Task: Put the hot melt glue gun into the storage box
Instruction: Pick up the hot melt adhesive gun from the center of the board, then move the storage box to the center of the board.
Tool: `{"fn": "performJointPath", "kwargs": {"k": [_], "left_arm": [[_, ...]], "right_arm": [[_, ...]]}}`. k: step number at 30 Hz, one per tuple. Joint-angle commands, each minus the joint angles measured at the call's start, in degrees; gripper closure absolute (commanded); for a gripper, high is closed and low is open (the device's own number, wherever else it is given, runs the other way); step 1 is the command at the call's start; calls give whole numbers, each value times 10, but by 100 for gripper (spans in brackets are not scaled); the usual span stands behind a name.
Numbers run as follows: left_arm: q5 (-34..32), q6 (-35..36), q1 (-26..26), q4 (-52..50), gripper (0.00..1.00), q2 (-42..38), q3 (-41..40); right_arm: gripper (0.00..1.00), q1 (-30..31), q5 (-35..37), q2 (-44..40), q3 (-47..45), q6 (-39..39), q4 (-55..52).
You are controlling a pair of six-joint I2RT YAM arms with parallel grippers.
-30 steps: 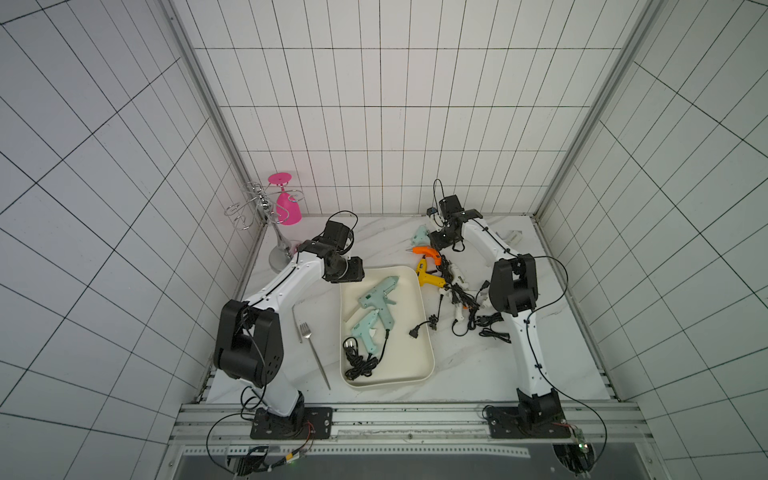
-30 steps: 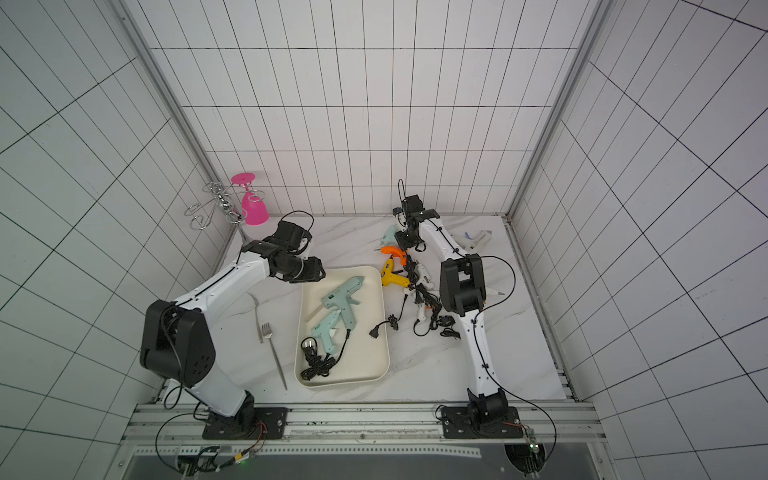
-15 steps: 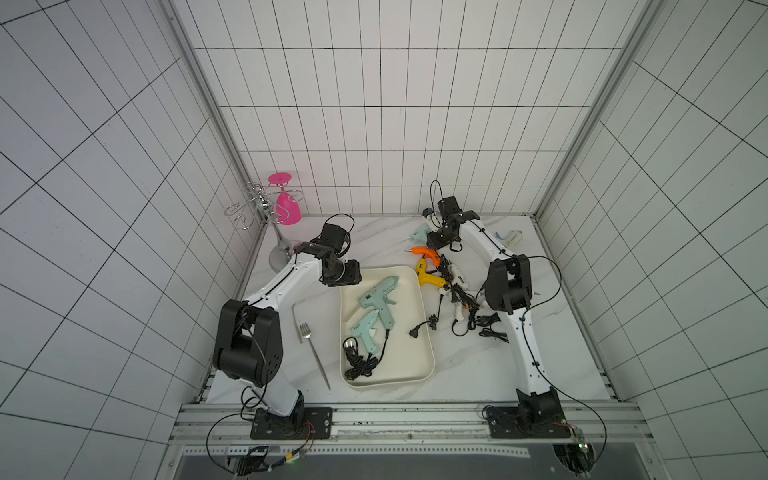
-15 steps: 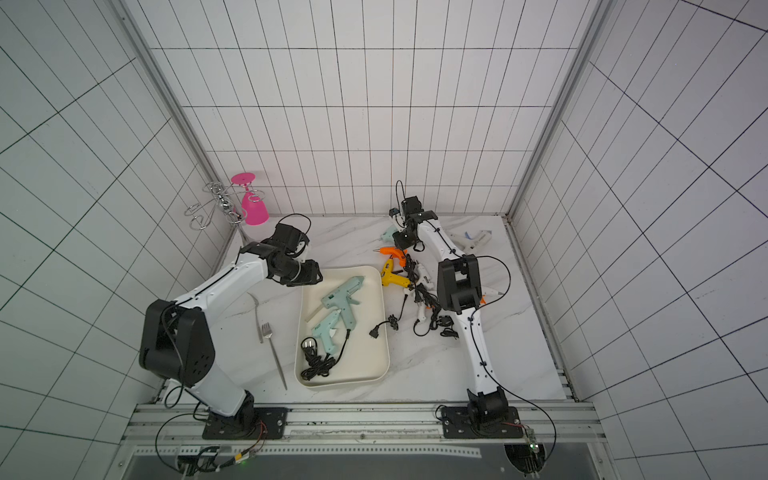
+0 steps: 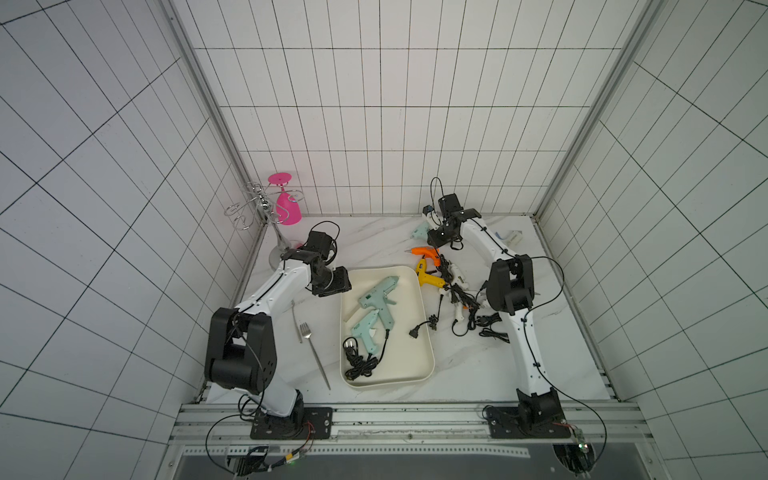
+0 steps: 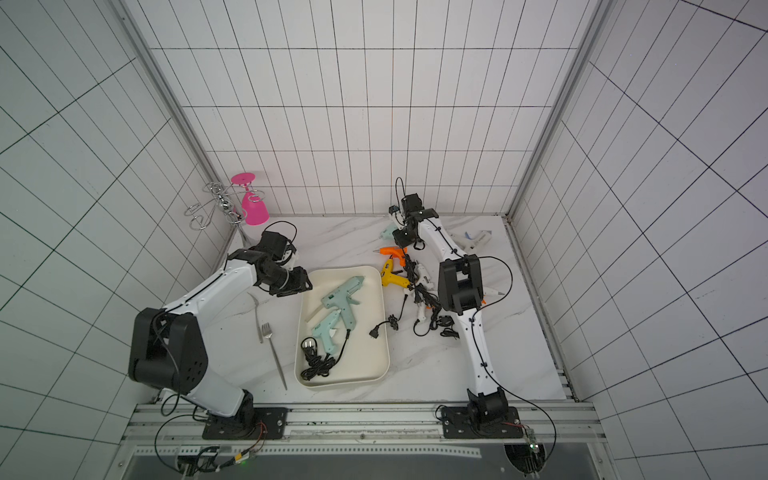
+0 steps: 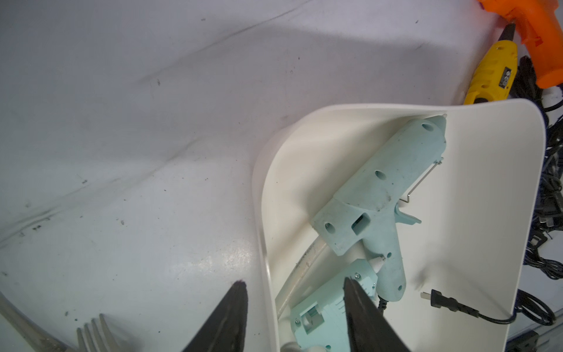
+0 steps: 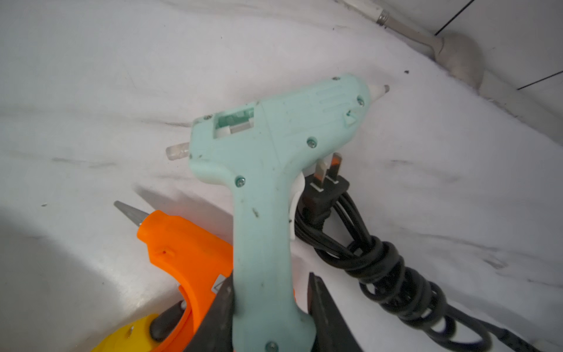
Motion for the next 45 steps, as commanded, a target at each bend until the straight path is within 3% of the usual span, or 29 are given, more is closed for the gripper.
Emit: {"fn": "performJointPath", "kwargs": {"k": [1,7,15,22,23,27,29,33,37,41,45], "left_arm": [[25,-17,-1,17,51,14,-17],[14,-63,-1,66,65,63,-28],[15,-190,0,199,86,74,-33],[0,-251,5,251,93,98,1],[7,-256,5,260,91,102,1],[11,-239,-8,270,50,85,-8],[8,-229,-15,277,40,59,-23],[5,-209,-30,273,34,-12,-35],[32,-191,-50,300,24,-100,-30],[111,-206,-78,404,9,-160,-28],[178,-260,-89,510,5,-161,-31]], "right_arm": [[97,7,-1,-100,-6,31,14],[98,23,4,-190,-41,46,7],[98,61,59,-304,-104,47,-22],[97,83,145,-382,-118,23,-38],[97,84,156,-389,-119,19,-39],[98,92,180,-429,-158,7,-23],[98,96,189,-459,-215,3,21],[97,105,189,-514,-301,-4,116],[96,121,149,-542,-332,15,131],[97,159,120,-552,-346,39,129],[96,191,114,-552,-359,78,152]]}}
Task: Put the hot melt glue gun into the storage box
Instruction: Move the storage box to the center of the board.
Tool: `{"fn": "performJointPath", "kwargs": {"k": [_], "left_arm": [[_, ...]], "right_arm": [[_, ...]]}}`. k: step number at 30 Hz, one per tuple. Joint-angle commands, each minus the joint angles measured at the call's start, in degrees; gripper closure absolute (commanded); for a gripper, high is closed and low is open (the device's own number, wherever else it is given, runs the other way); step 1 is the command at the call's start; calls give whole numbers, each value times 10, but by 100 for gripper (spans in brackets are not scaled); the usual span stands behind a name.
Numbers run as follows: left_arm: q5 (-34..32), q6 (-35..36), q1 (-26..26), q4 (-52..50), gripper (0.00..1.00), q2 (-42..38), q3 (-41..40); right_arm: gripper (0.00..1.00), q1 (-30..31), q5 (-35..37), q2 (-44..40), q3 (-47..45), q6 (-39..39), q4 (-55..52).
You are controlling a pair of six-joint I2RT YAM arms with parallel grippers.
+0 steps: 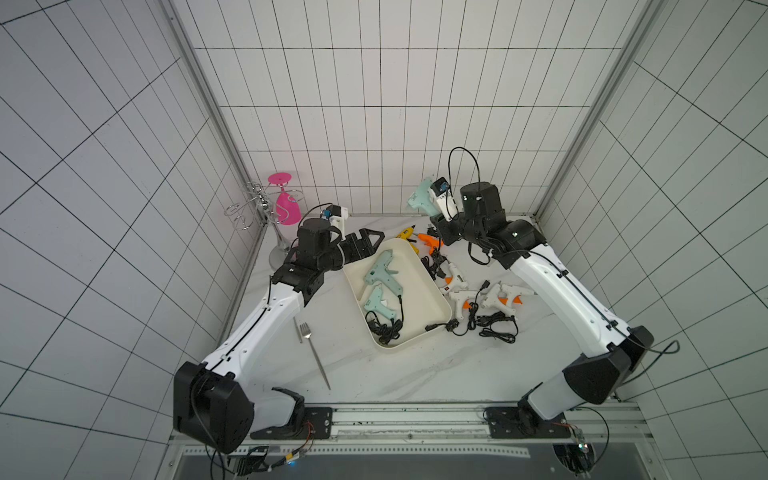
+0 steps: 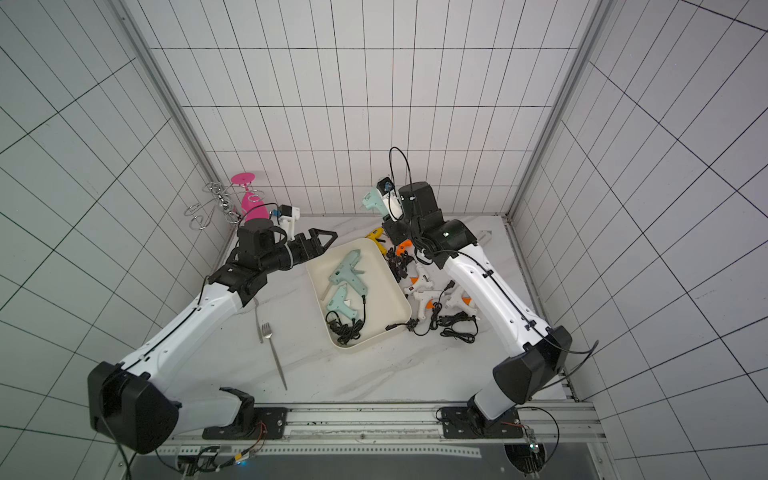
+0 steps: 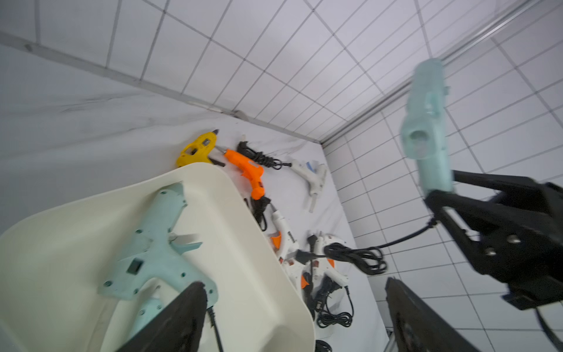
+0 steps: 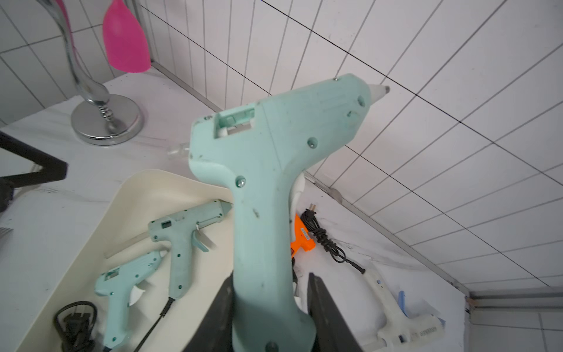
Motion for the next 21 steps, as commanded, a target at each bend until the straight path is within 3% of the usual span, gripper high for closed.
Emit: {"fn": "performJointPath", "kwargs": {"k": [1,6,16,20,21], "left_arm": [[70,-43,-4,109,4,15,1],[95,-76,-9,184,1,36,0],[53,-119,-13,279,2,83,4],[40,-135,-9,316,17,94,-4],[50,-140,-8,321,27,99,-5]], "right_arm": [[97,26,-17,-19,-20,50,53],[97,64,22,0,-30,78,79],[97,119,67,-8,-93,74,133],[97,128,83,-18,-119,75,146],[97,128,84,-21,-124,76,151]]}}
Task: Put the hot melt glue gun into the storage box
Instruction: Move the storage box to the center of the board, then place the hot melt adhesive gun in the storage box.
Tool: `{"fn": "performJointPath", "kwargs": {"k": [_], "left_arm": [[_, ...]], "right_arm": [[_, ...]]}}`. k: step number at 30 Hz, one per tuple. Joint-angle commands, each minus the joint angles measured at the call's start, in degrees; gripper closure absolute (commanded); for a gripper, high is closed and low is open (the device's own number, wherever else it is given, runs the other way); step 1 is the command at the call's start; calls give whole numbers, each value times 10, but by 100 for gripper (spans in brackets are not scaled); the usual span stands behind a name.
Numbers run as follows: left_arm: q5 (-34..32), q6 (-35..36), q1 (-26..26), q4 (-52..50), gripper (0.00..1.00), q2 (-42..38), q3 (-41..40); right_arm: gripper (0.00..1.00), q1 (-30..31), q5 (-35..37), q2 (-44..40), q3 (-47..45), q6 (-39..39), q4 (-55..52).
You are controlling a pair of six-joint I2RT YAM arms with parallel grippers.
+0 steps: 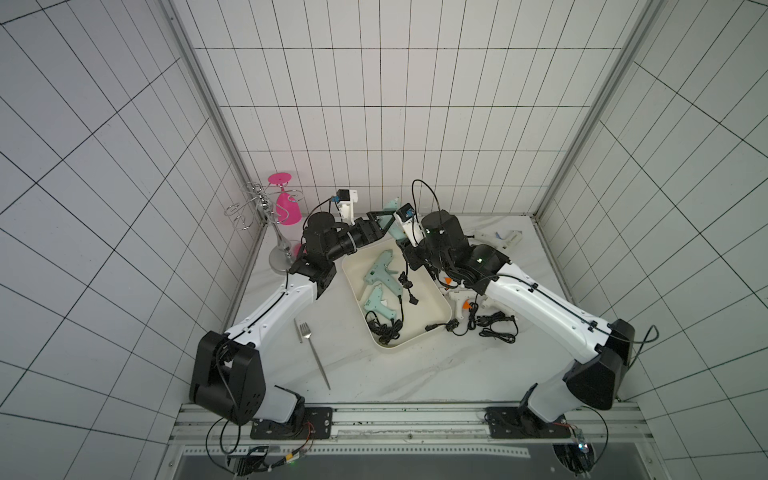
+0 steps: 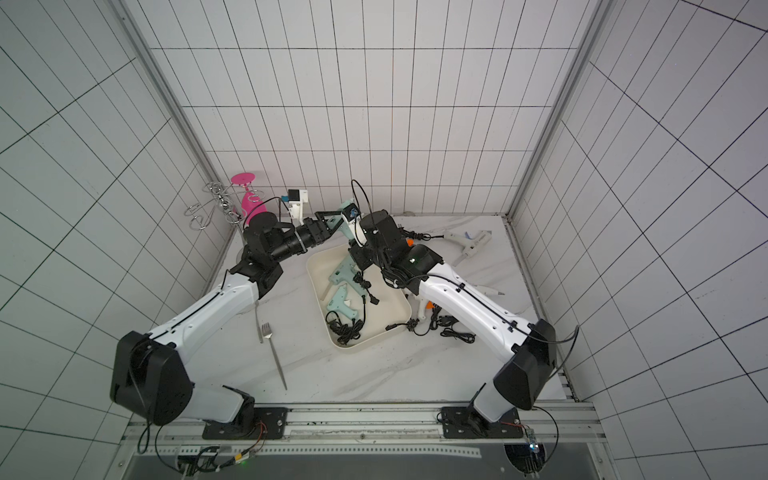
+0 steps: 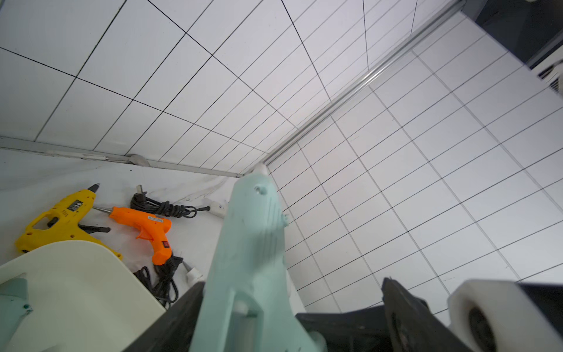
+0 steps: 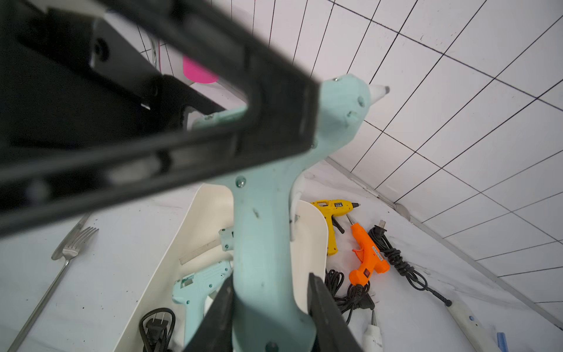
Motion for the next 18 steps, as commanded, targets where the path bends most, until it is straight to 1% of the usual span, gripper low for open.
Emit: {"fn": "performJointPath", "kwargs": {"k": [1,3,4,8,9,10,12,15,18], "left_arm": [[12,-21,3,60,37,16,-5],[34,-34,3,70,53,28,-6],[47,-40,3,75,60,35,-7],[70,-55,4,82,79,52,-9],[74,-57,4,87,84,56,-9],[77,-60,5,87,87,60,-7],[89,-65,11,84,90,69,-1],[107,-47,28,32,91,77,2],[134,-1,42,-40,91,95,1]], "right_arm": [[97,5,23,-23,-23,4,45],[97,6,25,-29,-33,5,60],[97,5,26,-31,-35,3,64],[94,5,20,-32,-39,-6,69],[90,5,19,-31,-41,-6,69],[75,5,20,-30,-42,-5,68],[49,3,47,-33,-44,3,65],[34,-23,79,-58,-61,11,61],[30,-77,71,-95,-95,27,55]]}}
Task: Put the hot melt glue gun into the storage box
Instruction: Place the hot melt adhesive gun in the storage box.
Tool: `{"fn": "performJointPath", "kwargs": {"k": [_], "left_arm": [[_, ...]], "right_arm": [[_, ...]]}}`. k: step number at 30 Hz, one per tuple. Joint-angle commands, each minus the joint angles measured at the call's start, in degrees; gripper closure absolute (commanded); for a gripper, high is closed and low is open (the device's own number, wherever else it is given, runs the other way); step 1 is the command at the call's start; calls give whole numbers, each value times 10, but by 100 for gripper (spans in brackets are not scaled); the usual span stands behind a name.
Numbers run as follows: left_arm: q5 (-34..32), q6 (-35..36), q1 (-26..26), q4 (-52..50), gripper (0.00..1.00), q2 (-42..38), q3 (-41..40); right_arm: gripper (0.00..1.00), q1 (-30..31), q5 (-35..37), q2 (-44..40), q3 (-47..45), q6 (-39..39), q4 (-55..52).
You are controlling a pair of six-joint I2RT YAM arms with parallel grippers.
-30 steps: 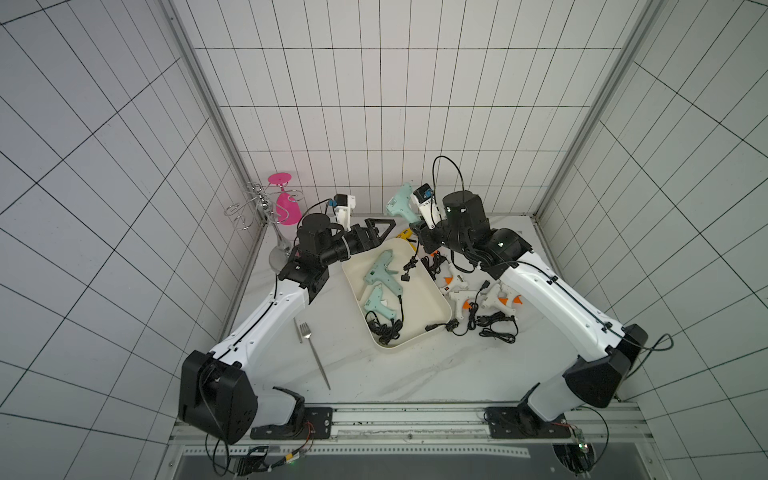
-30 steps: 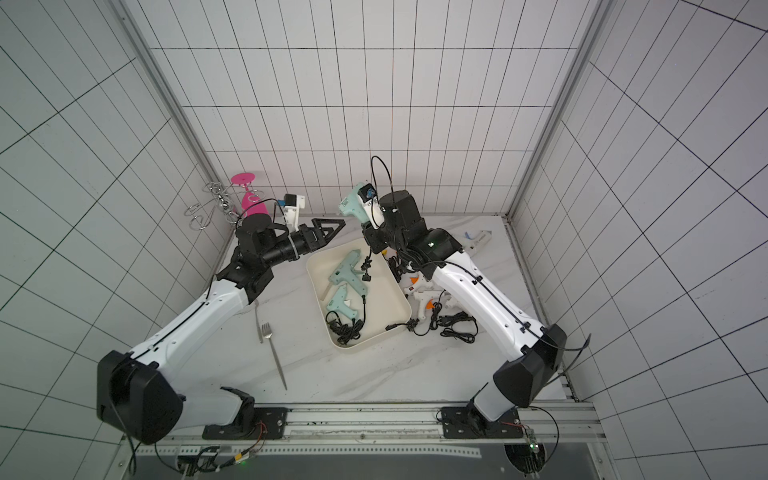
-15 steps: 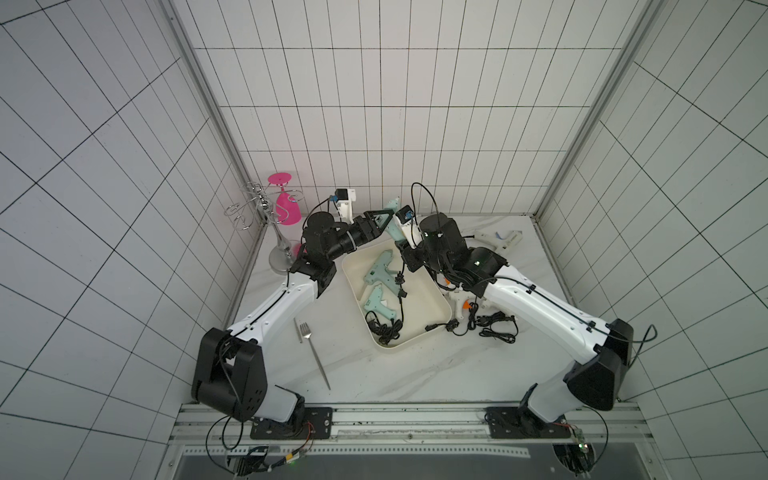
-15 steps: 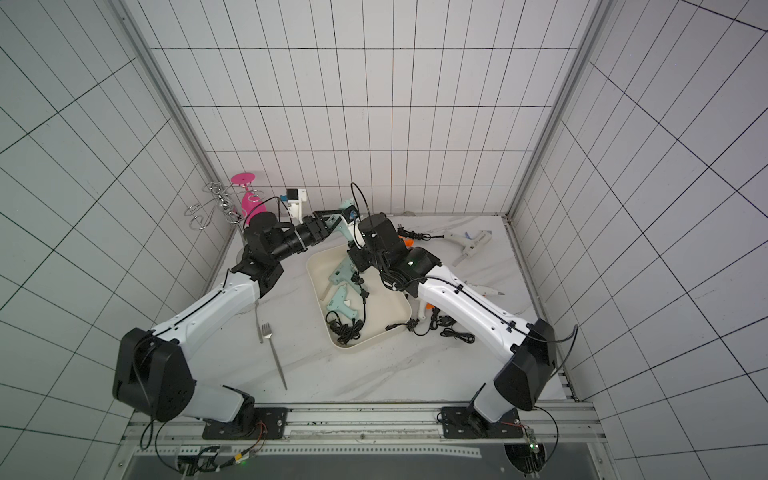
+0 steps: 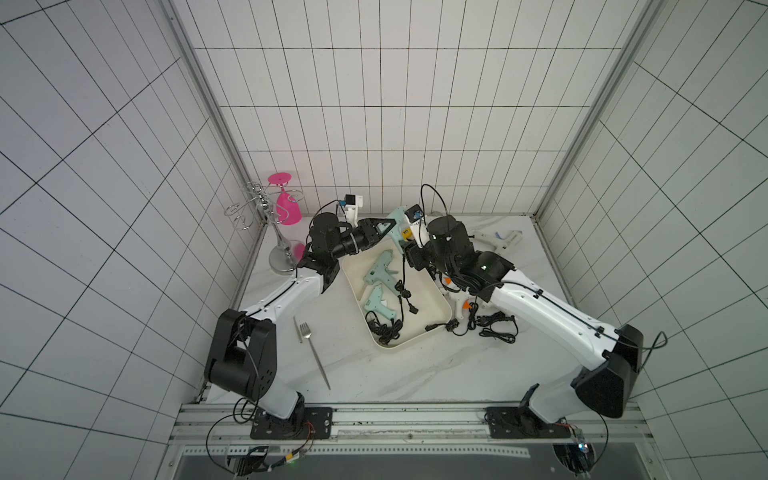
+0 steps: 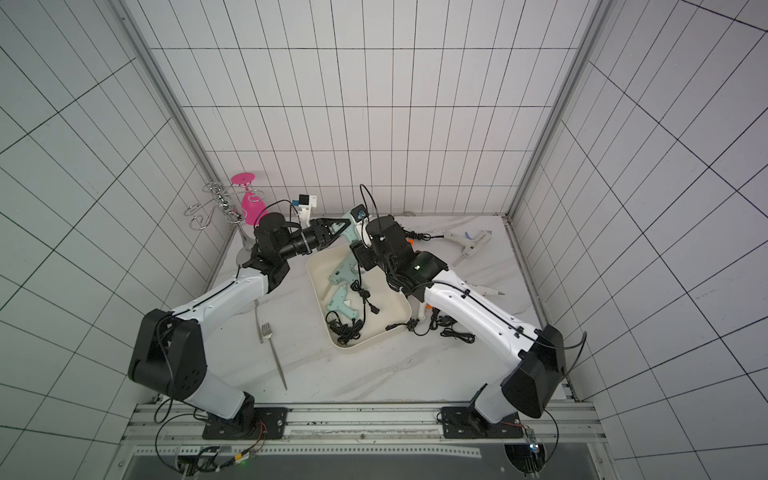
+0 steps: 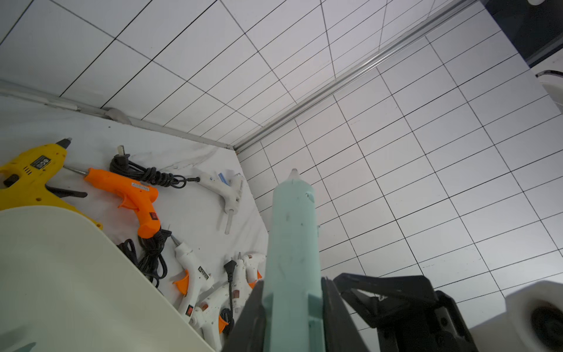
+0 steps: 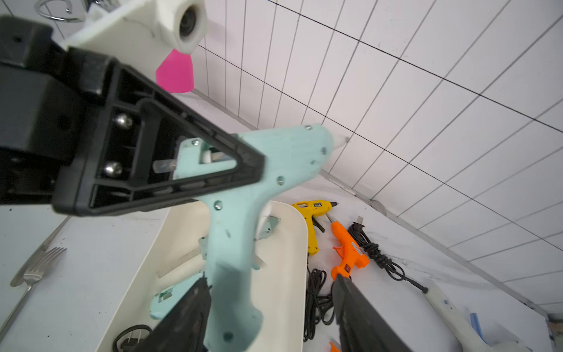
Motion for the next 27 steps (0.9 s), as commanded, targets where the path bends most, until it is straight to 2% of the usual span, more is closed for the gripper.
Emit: {"fn": "performJointPath", "kwargs": {"k": [1,4,7,15,22,25,27], "left_arm": [[43,57,15,-85,92,27,5],[61,71,17,-111,93,53,-5],[46,88,16,-112,93,62,-40],[14,124,18,-91,89,136,-79],[-28,164,23,-122,85,197,-48],[-63,201,21,-174,77,190,-48],[-91,215,20,-204,63,175,-52]], "right_arm": [[30,-68,15,-55,-40,24,2],[30,-118,-7,-82,-68,36,-13],[30,-146,-19,-96,-94,35,-24],[30,-162,-44,-58,-128,50,-27],[31,-171,-27,-23,-136,32,-27],[31,-174,-22,-16,-145,28,-27],[31,-176,-19,-11,-149,28,-26]]}}
